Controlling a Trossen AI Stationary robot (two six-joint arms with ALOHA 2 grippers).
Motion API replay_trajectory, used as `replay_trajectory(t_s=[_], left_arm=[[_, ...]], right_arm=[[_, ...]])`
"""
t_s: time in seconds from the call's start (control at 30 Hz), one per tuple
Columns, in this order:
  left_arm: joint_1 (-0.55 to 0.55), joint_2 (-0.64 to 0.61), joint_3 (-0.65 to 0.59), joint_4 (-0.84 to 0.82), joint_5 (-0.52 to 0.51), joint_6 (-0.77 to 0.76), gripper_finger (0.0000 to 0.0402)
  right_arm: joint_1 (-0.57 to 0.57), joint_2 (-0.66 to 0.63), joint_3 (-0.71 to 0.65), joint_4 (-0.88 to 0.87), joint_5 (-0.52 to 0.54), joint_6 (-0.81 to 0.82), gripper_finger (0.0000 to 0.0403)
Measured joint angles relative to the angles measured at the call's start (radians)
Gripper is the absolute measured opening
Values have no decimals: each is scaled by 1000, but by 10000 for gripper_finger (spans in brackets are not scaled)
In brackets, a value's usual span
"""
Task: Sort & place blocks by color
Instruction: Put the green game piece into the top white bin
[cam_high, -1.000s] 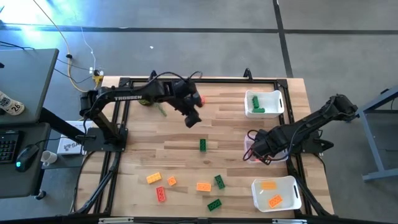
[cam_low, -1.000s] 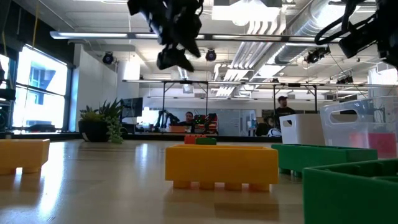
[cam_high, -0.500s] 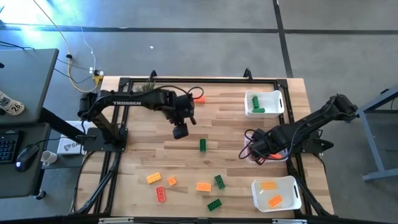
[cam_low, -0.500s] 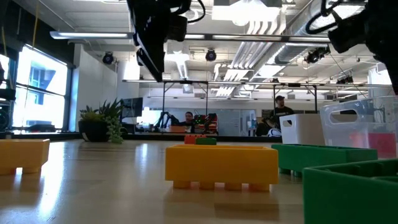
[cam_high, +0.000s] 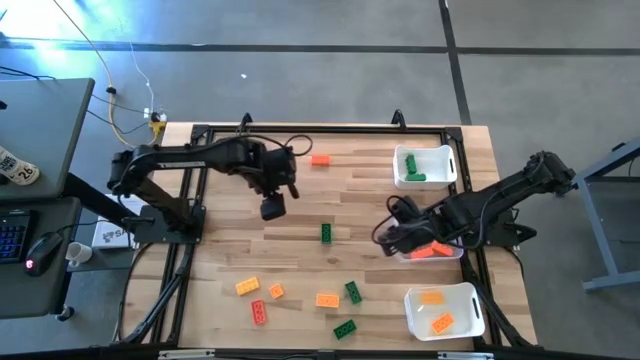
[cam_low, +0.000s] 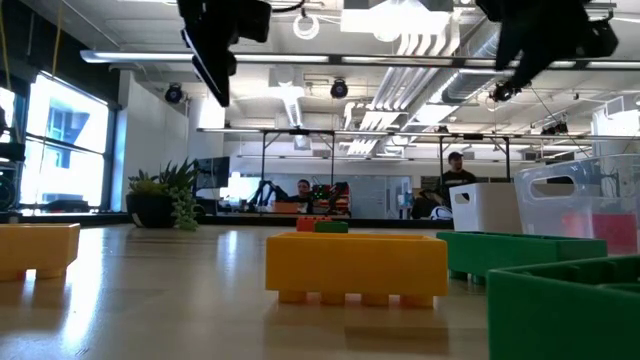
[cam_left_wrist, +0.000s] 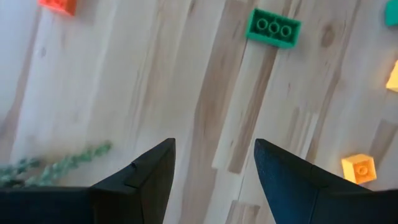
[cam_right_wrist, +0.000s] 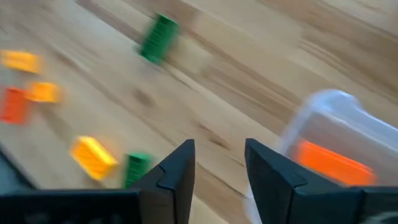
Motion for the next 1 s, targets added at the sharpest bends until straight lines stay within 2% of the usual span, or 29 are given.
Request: replay_trajectory(t_s=[0.23, 0.37, 0.6, 1.0], left_arm=[[-1, -72, 0, -77, -9, 0, 207], [5, -117, 0, -88, -10, 8, 207], [28, -182, 0, -91, -29, 34, 207], [105, -233, 0, -131, -35, 88, 207]], right_arm=[[-10, 5, 0, 221, 63, -29, 179], [-34, 5, 0, 369, 28, -90, 206], [-71, 41, 0, 656, -17, -203, 210], [-77, 156, 0, 930, -78, -159, 210]])
